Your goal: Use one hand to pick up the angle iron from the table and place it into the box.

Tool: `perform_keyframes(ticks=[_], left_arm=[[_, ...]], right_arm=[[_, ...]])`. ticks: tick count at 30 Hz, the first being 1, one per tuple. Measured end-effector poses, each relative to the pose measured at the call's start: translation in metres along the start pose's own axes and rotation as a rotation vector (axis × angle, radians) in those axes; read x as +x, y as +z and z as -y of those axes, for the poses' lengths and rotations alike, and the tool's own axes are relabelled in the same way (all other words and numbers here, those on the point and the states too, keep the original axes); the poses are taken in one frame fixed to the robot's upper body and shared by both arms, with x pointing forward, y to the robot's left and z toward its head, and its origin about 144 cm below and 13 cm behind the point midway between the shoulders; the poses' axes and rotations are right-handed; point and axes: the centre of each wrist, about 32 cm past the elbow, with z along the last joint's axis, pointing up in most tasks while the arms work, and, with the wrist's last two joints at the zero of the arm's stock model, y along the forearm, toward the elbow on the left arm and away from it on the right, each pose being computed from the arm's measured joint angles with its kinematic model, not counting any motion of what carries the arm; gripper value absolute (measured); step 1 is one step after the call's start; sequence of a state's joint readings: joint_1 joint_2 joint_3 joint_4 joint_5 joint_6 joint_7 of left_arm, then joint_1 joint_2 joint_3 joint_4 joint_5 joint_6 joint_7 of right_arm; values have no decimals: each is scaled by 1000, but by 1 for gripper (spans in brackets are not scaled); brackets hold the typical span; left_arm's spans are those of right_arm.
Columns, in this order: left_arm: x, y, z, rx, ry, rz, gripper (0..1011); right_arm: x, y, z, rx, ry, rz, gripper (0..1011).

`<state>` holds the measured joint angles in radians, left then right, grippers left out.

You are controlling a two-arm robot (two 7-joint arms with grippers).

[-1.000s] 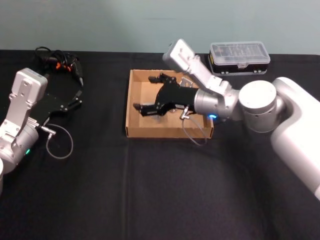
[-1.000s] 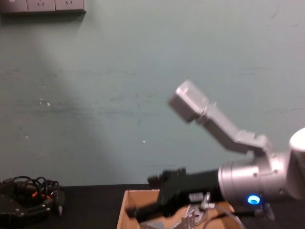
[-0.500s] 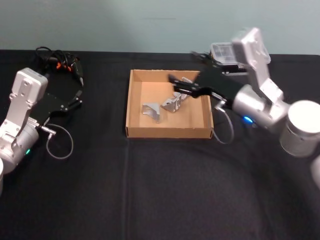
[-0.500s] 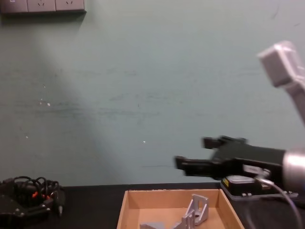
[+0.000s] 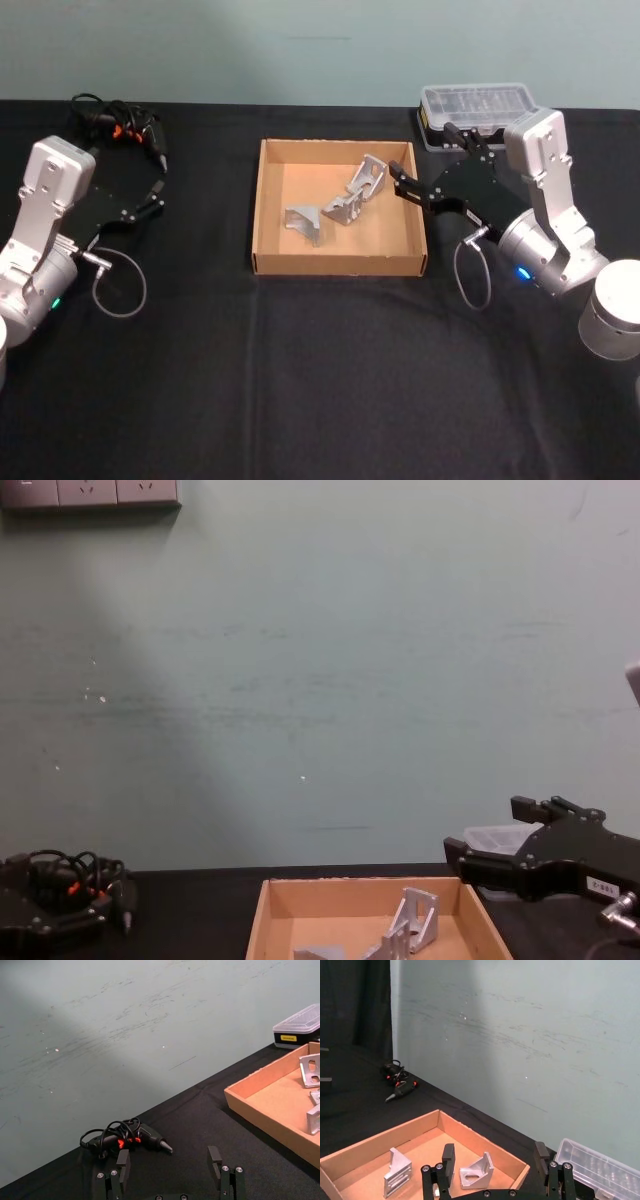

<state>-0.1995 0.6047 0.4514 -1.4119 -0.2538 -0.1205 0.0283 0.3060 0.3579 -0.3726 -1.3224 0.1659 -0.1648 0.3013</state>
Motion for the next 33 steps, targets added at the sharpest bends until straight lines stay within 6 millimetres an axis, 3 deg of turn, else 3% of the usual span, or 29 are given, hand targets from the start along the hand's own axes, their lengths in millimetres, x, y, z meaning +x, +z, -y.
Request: perform_keyframes(ticks=[33], left_arm=[[0, 0, 0, 0, 0, 0, 1011]], right_arm=[[0, 1, -2, -1, 5, -1, 1000]])
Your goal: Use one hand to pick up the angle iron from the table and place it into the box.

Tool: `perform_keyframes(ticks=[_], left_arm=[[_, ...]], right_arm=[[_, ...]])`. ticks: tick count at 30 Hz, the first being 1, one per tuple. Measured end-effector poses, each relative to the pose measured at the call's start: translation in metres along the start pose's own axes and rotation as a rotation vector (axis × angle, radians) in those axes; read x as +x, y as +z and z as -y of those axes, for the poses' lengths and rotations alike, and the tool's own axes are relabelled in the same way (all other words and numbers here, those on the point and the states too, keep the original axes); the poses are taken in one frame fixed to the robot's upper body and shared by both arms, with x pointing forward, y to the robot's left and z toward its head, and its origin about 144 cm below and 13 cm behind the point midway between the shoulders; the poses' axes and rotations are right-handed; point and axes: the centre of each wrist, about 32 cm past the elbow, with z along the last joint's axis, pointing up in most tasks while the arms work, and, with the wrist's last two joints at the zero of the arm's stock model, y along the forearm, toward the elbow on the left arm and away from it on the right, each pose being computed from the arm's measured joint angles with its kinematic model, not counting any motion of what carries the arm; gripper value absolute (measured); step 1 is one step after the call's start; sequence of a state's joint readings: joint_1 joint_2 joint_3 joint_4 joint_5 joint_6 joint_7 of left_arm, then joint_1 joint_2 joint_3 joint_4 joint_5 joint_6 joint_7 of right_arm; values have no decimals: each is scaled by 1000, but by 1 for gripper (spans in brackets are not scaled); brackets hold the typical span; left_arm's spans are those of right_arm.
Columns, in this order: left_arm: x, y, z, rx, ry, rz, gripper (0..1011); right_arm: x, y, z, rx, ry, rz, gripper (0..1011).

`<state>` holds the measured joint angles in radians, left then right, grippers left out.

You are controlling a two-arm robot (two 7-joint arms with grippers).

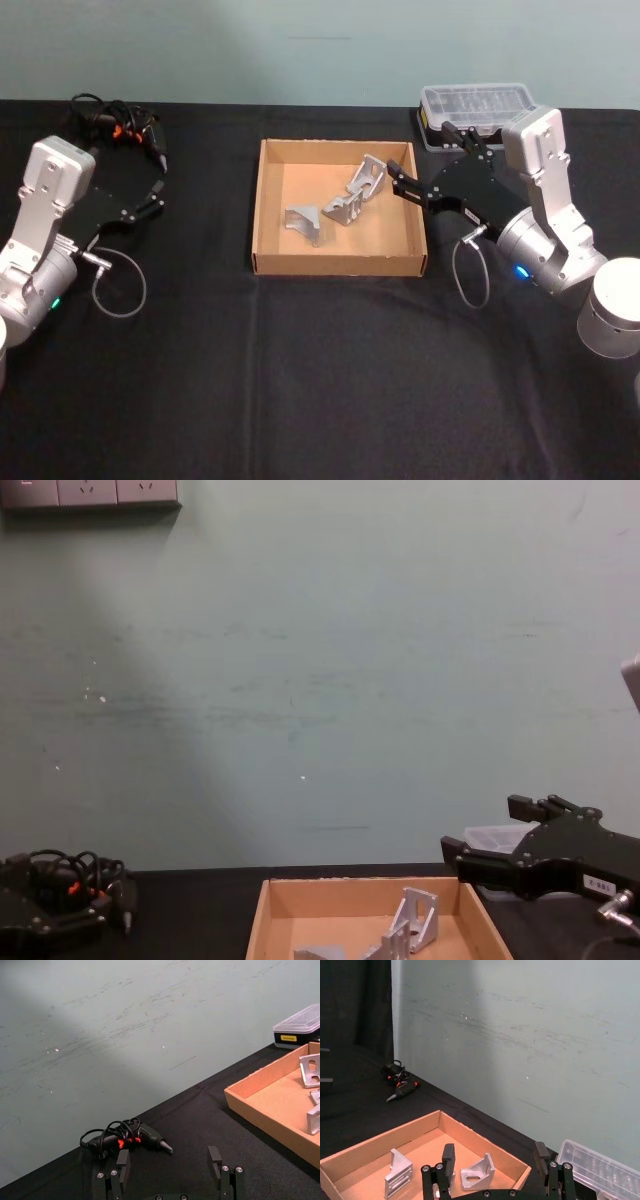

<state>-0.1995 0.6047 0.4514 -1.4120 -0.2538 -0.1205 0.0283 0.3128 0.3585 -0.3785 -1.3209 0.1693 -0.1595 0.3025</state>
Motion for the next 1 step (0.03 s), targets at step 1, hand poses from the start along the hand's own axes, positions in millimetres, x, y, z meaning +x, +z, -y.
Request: perform_keyframes(ticks=[1], left_arm=[[0, 0, 0, 0, 0, 0, 1011]], right_arm=[[0, 0, 0, 0, 0, 0, 1000]])
